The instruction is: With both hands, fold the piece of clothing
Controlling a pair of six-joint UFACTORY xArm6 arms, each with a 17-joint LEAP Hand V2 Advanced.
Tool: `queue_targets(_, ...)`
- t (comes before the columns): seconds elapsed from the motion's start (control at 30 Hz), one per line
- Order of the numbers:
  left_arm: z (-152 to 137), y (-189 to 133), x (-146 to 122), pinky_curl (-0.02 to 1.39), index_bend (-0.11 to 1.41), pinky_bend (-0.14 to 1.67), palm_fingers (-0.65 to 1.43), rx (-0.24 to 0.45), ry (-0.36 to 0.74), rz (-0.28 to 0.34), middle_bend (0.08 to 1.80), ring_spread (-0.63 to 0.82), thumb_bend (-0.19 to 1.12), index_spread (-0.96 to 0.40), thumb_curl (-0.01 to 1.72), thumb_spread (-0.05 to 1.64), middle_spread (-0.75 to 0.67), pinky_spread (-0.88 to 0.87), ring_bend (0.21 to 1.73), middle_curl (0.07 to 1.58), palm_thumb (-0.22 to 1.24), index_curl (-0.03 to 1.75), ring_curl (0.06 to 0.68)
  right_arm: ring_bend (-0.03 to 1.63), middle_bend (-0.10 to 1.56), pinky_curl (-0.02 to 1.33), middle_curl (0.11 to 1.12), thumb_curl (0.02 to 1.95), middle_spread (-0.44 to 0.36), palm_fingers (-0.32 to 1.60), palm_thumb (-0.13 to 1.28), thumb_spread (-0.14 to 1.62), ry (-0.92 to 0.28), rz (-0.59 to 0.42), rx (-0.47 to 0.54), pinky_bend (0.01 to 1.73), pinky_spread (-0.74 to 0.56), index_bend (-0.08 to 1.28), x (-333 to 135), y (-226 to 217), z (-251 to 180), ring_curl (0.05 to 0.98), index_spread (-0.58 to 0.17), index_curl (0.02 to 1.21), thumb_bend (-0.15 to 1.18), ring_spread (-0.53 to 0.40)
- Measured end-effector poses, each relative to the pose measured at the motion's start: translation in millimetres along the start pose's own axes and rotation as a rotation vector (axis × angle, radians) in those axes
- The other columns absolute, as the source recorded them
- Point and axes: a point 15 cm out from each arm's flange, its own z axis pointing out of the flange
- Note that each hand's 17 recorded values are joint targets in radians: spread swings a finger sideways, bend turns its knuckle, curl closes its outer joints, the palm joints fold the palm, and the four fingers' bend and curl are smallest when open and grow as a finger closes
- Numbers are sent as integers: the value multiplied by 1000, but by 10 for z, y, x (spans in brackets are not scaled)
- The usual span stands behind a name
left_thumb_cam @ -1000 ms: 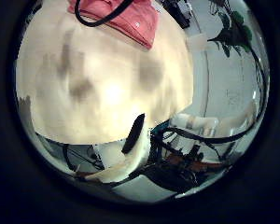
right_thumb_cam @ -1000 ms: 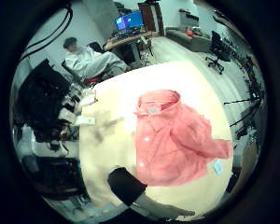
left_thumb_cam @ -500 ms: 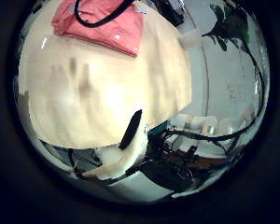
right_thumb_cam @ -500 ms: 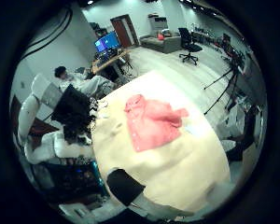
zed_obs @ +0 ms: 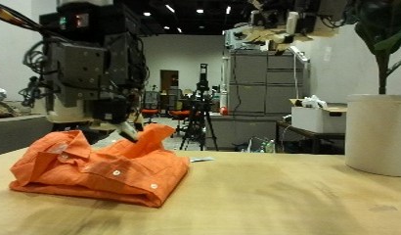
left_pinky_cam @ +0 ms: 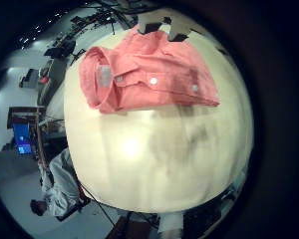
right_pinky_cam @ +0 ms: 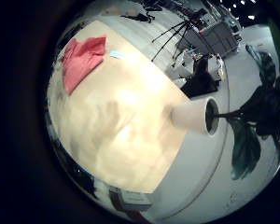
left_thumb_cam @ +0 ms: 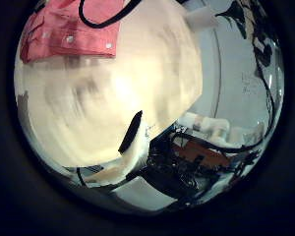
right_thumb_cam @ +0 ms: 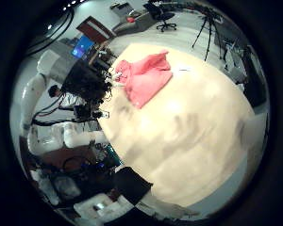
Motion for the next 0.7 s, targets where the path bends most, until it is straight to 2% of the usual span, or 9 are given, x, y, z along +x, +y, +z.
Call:
queue_targets(0.07, 96, -87, -57, 327, 164, 222, -10, -14, -31, 5, 174, 513, -15, 75, 263, 1210, 307, 485, 384, 270, 311, 354, 222, 425, 183, 234, 313, 284, 36, 12, 242, 1004, -10, 22, -32, 612, 418, 173, 36, 183, 132, 220, -423, 282, -27, 211)
queue_targets(0.23, 217, -320, -168, 324, 177, 217, -26, 7, -76, -18, 172, 534, -17, 81, 258, 1218, 333, 490, 373, 260, 300, 352, 218, 411, 180, 241, 306, 282, 34, 26, 243, 1006, -24, 35, -66, 598, 412, 174, 52, 431, 267, 222, -422, 287, -27, 209)
queue_targets(0.43, 419, -315, -145, 326, 166, 225, -17, -58, -75, -14, 176, 547, -17, 82, 252, 1223, 377, 505, 381, 249, 293, 345, 222, 401, 181, 249, 299, 281, 34, 35, 243, 1007, -23, 38, -70, 591, 415, 172, 72, 453, 282, 224, -418, 289, -27, 208)
queue_targets(0.63, 580, -287, 62, 331, 154, 247, 24, -119, -63, 44, 186, 530, -15, 108, 249, 1227, 350, 478, 421, 264, 284, 325, 233, 394, 178, 255, 293, 279, 34, 46, 244, 1007, -18, 44, -73, 585, 416, 175, 113, 483, 274, 228, -419, 294, -27, 207)
queue_targets(0.7, 616, -226, 263, 335, 152, 257, 29, -155, -45, 103, 191, 524, -14, 111, 250, 1230, 346, 465, 430, 269, 285, 319, 236, 392, 177, 255, 290, 278, 36, 50, 245, 1007, -17, 46, -76, 580, 416, 176, 127, 495, 282, 230, -419, 295, -27, 207)
